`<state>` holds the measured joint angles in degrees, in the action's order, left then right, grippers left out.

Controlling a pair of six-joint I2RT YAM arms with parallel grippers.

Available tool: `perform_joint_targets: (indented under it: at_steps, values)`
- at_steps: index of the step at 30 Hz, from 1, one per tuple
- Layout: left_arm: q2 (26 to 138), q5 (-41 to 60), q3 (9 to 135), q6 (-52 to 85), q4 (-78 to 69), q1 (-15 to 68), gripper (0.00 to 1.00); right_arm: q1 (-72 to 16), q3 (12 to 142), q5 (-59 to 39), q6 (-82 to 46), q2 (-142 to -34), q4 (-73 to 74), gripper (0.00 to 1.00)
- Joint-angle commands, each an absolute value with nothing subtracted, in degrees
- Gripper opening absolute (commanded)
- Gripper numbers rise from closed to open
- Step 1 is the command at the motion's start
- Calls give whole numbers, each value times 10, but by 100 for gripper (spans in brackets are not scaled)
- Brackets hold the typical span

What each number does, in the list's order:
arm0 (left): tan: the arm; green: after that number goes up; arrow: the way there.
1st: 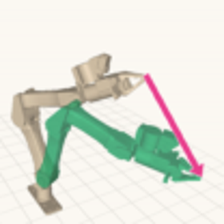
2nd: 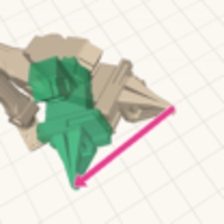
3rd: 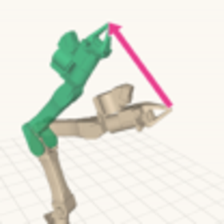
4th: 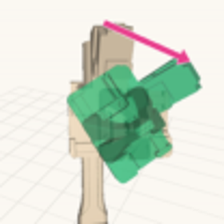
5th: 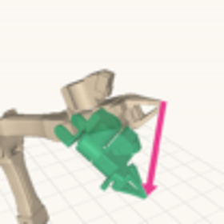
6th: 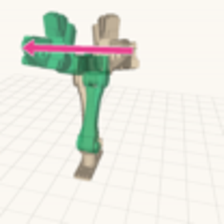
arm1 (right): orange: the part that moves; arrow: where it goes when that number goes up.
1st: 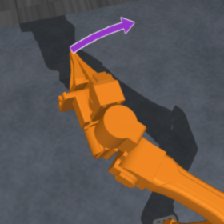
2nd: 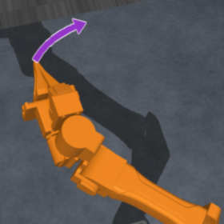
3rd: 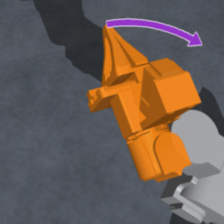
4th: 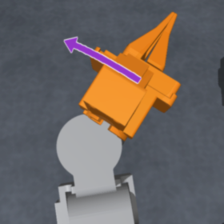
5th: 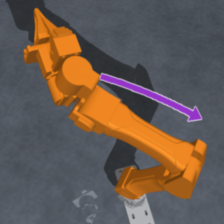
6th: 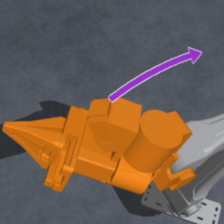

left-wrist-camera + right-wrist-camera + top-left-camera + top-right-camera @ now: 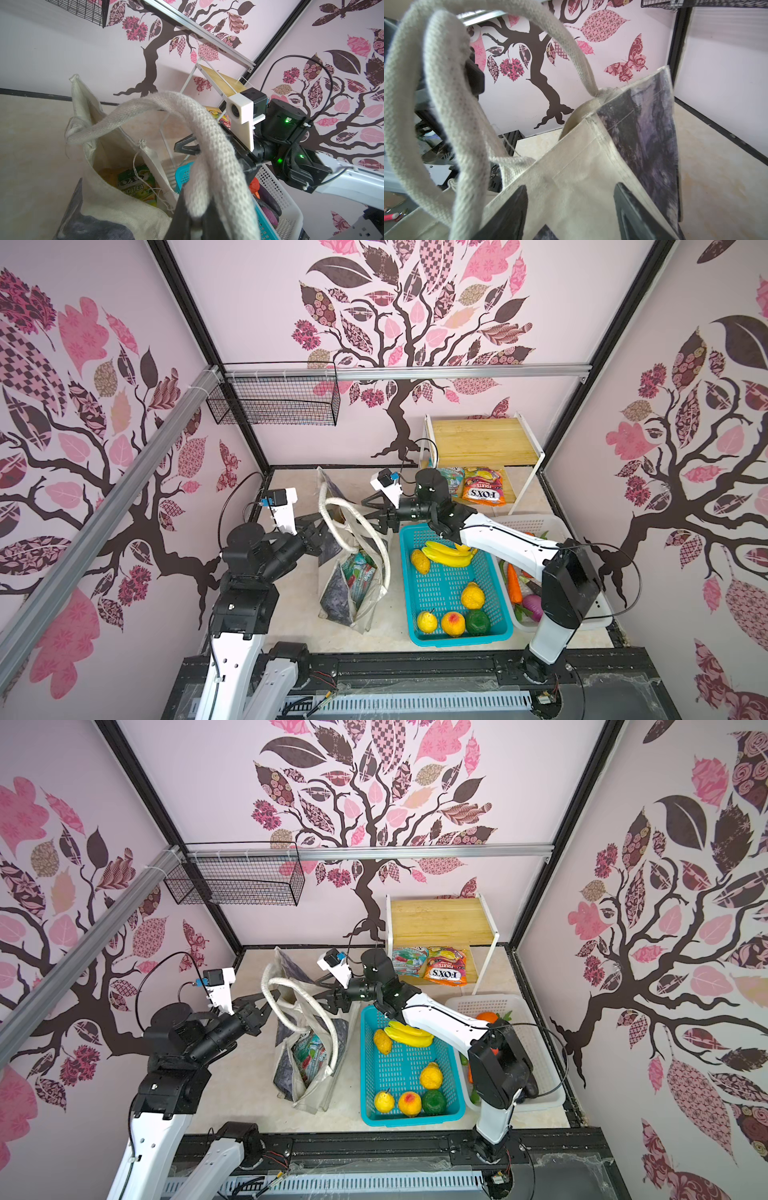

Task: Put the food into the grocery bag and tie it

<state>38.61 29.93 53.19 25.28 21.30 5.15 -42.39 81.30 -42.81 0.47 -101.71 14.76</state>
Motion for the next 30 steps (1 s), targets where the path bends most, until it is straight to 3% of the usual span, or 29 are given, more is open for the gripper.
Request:
perform_joint_targets:
  at_steps: [1,7,30]
  values:
    - [382,300,550,256,173,50,0,-431,823,-490,9,-1029,183,67]
    - [381,259,554,228,207,50,0,-432,760,-531,-41,-996,303,65]
    - [385,236,530,219,218,46,0,-499,823,-525,-84,-990,286,70]
